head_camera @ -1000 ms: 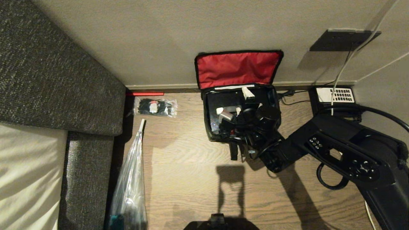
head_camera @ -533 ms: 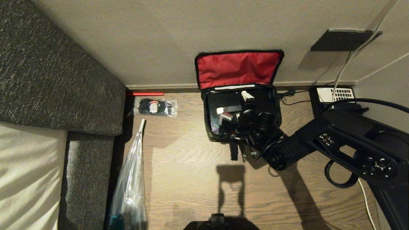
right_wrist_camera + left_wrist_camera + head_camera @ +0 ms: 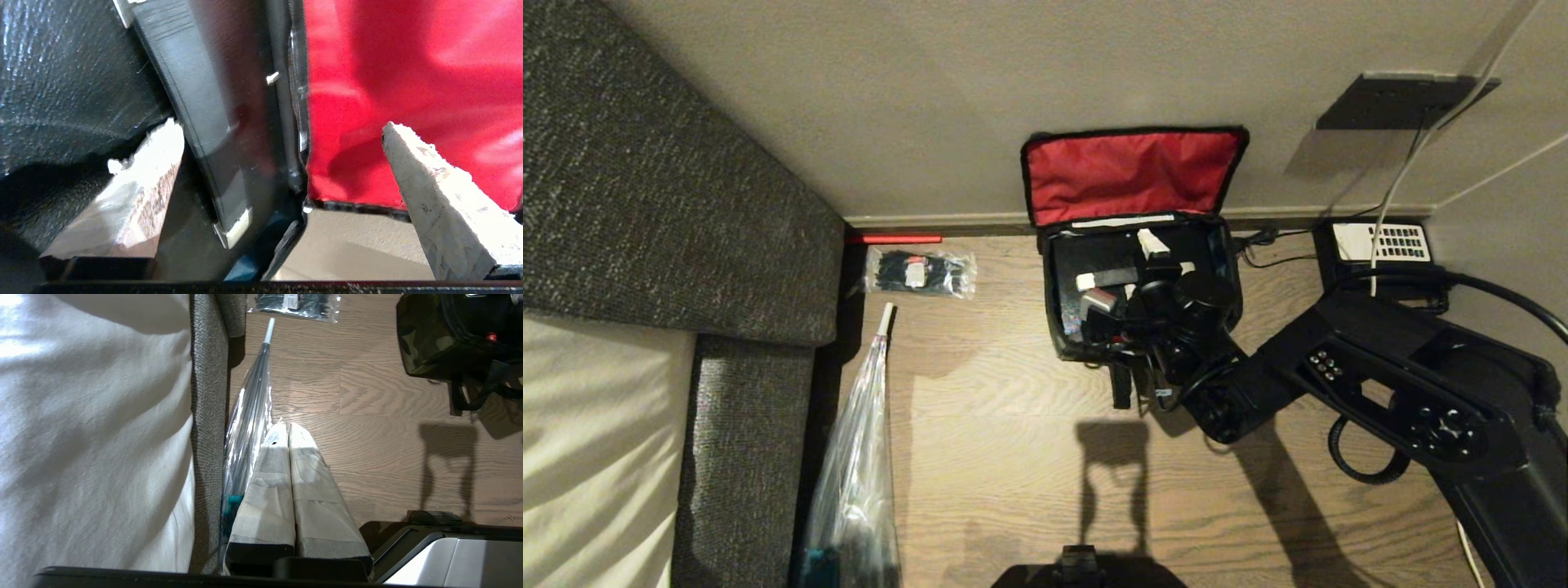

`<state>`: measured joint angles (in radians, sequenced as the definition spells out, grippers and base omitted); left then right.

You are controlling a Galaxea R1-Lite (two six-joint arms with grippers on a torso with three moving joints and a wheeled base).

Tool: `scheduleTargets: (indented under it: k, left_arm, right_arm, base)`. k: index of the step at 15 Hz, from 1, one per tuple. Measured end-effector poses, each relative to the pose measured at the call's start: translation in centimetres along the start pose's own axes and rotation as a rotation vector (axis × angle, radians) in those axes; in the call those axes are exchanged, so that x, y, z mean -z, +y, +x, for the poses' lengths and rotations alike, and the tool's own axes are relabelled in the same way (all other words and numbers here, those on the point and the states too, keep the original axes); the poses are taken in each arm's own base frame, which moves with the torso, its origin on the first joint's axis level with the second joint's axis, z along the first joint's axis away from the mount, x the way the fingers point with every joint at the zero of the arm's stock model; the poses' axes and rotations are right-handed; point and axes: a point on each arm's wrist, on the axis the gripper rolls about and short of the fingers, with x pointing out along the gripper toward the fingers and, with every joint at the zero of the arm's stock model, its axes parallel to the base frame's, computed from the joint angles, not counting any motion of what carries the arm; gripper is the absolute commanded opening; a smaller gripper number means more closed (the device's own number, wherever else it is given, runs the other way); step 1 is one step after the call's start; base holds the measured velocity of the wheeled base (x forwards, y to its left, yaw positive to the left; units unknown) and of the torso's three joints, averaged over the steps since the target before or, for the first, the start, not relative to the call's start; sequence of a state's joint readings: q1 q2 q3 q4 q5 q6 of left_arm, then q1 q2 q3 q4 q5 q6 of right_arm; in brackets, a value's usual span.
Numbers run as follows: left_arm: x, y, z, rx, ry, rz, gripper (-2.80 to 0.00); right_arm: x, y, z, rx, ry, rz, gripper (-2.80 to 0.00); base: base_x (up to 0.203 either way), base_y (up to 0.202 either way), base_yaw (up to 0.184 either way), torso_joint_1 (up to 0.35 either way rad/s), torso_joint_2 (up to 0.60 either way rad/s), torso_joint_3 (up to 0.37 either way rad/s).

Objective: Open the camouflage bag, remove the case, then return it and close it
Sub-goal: Grip the handle

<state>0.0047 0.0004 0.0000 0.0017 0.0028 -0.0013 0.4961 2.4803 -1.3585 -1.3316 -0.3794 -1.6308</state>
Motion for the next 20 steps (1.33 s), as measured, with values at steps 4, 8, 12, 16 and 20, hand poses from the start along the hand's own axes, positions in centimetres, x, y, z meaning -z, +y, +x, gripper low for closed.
scheduleTargets:
  k: [4, 8, 12, 16, 20]
  left_arm:
    - [0.0, 0.0, 0.0, 0.000, -0.001, 0.000, -2.80]
    - [0.0, 0.0, 0.0, 0.000, -0.001, 0.000, -2.80]
    - [0.0, 0.0, 0.0, 0.000, 0.000, 0.000, -2.80]
    - [0.0, 0.0, 0.0, 0.000, -0.001, 0.000, -2.80]
    - [0.0, 0.0, 0.0, 0.000, -0.001, 0.000, -2.80]
  right_arm:
    - [0.7, 2.1, 0.4, -0.008, 0.016, -0.077, 0.00]
    - [1.0, 2.0, 1.9, 0.059, 0.049, -0.085, 0.00]
    - [1.2, 1.6, 2.8, 0.202, 0.113, -0.030, 0.00]
    - [0.8, 2.4, 3.3, 0.213, 0.122, -0.020, 0.00]
    - [0.7, 3.1, 3.4, 0.225, 0.136, -0.006, 0.00]
  base:
    - [0.000, 0.000, 0.000, 0.000, 0.00, 0.000]
    - [0.000, 0.000, 0.000, 0.000, 0.00, 0.000]
    - [0.000, 0.000, 0.000, 0.000, 0.00, 0.000]
    - [0.000, 0.000, 0.000, 0.000, 0.00, 0.000]
    - [0.000, 0.000, 0.000, 0.000, 0.00, 0.000]
